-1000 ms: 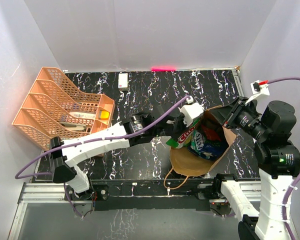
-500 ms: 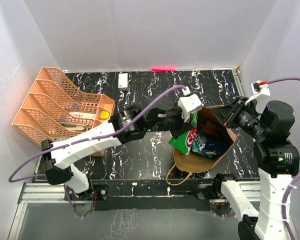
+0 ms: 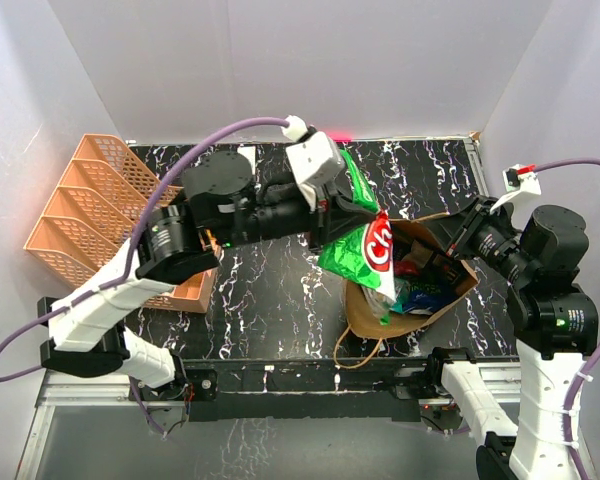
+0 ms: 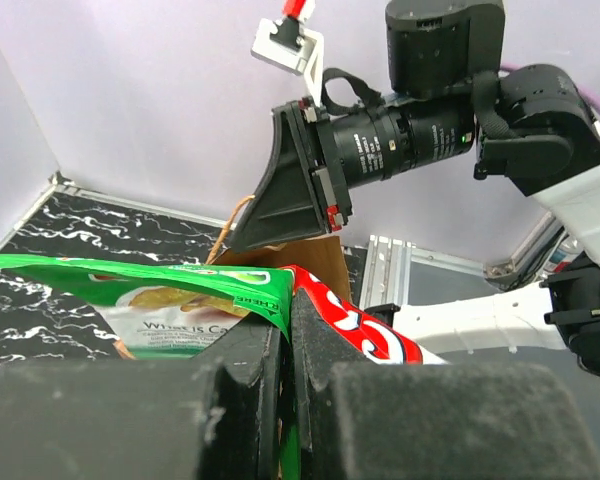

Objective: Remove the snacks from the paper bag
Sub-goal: Take out the snack from the paper bag, then place the snack at the center of the board, then adjust the paper bag at the center of the board.

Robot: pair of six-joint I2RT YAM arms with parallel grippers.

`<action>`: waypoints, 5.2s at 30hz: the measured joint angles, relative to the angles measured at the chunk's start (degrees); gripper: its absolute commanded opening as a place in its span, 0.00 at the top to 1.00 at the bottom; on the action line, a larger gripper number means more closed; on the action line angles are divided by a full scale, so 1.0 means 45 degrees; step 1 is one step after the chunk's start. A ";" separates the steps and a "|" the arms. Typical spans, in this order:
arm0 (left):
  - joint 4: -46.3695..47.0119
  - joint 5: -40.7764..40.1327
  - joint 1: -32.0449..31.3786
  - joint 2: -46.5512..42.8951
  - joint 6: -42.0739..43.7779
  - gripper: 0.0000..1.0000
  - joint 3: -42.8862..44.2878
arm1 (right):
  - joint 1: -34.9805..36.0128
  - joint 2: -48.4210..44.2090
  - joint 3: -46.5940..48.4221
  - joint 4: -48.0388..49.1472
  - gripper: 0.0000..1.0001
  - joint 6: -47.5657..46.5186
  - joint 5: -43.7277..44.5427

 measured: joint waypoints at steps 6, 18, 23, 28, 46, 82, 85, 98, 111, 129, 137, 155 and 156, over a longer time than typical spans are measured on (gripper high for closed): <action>-0.0981 -0.1287 -0.0010 -0.0704 0.0389 1.00 0.0442 | 0.0000 -0.0029 -0.0078 -0.0053 0.92 -0.0155 0.0189; -0.3803 -0.8068 -0.0044 -0.1700 0.1098 1.00 0.0102 | 0.0000 -0.0316 -0.0311 -0.0097 0.92 -0.0767 0.0811; -0.4269 -0.9083 -0.0034 -0.2361 0.0850 1.00 -0.1078 | 0.0000 -0.0452 -0.0811 -0.0087 0.92 -0.0991 0.0971; -0.4595 -1.0433 -0.0034 -0.2501 0.0063 1.00 -0.2161 | 0.0015 -0.0457 -0.1088 -0.0180 0.92 -0.1064 0.1073; -0.2297 -0.8961 0.3308 -0.0879 -0.1214 1.00 -0.5513 | 0.1904 -0.1705 -0.2773 -0.0593 0.92 -0.0767 0.1885; 0.2817 -0.0758 0.9029 0.9083 -0.3755 1.00 0.0806 | 0.1904 -0.2025 -0.1535 0.0151 0.92 0.0136 0.2181; 0.3201 -0.0267 0.9894 0.8252 -0.4041 1.00 -0.1647 | 0.1904 -0.2016 -0.1549 0.0165 0.92 0.0301 0.2108; 0.2953 -0.0238 1.1346 0.5202 -0.5683 0.62 -0.7859 | 0.1904 -0.1326 -0.1783 0.0369 0.92 0.0311 0.1258; 0.2404 0.1870 1.1351 -0.0039 -0.5824 0.16 -1.0180 | 0.1909 -0.1491 -0.2618 0.0835 0.92 -0.0724 -0.2885; 0.6008 0.4833 0.7354 -0.2263 -0.8913 0.22 -1.5261 | 0.1904 -0.1807 -0.3973 0.3691 0.92 0.0316 -0.6154; 0.9068 0.4847 0.6115 0.1020 -1.1798 0.50 -1.6665 | 0.1904 -0.1938 -0.3968 0.2778 0.92 -0.0573 -0.5095; 1.2454 0.4998 0.4843 0.9452 -1.4226 0.48 -0.9622 | 0.1904 -0.2273 -0.3317 0.1161 0.92 -0.0593 0.0248; 1.2478 0.5008 0.4843 0.9700 -1.4285 0.48 -0.9180 | 0.1904 -0.2259 -0.3269 0.1151 0.92 -0.0505 0.0481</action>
